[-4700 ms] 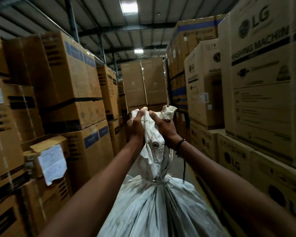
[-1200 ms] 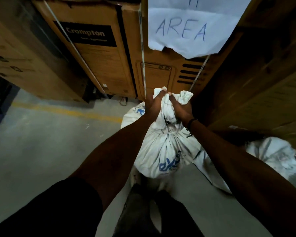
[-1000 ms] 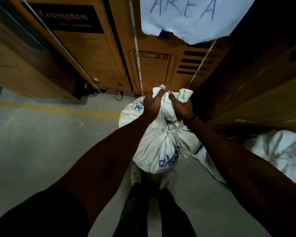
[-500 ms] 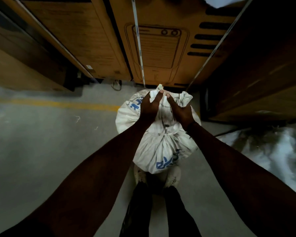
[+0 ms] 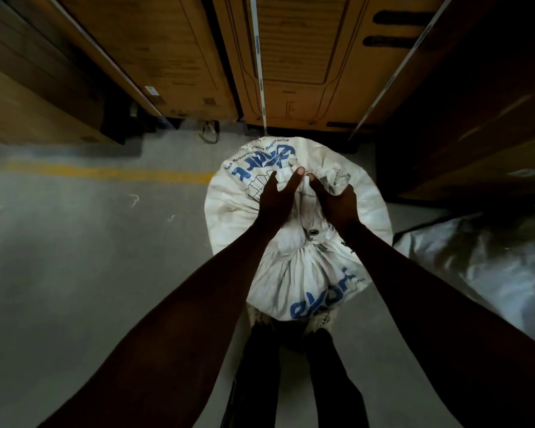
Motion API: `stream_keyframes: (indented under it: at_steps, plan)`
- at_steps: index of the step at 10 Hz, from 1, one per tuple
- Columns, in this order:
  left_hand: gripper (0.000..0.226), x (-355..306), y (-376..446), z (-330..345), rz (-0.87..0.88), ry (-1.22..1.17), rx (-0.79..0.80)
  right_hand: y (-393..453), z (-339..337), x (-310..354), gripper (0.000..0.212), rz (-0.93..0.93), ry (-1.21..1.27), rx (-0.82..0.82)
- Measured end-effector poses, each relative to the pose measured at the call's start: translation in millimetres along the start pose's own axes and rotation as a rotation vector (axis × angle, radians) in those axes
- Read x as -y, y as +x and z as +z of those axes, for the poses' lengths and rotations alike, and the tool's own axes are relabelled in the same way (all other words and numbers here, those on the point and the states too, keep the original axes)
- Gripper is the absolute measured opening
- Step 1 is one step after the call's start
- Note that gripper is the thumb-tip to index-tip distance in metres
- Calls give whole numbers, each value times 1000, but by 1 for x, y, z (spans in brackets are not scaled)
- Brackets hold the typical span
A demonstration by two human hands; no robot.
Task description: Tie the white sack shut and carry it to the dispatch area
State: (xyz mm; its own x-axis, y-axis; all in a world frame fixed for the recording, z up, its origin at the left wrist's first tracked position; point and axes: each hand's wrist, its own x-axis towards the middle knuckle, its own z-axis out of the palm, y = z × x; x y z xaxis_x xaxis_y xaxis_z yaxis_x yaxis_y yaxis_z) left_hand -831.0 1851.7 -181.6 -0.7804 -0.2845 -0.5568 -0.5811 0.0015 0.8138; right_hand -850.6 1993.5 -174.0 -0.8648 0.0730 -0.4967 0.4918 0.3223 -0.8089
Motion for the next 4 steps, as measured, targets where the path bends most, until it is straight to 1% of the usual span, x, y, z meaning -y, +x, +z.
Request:
stream_keyframes:
  at_steps: [1, 2, 3, 4]
  plan:
    - [74, -9, -10, 4, -24, 11, 0, -7, -11, 6, 58, 68, -8, -67]
    - [88, -34, -35, -11, -95, 84, -10, -33, -34, 23, 68, 93, 17, -86]
    - [97, -56, -65, -37, -73, 74, -30, -69, -61, 35, 99, 95, 36, -116]
    - [100, -76, -103, -62, -23, 145, -48, -123, -85, 59, 105, 130, 14, -165]
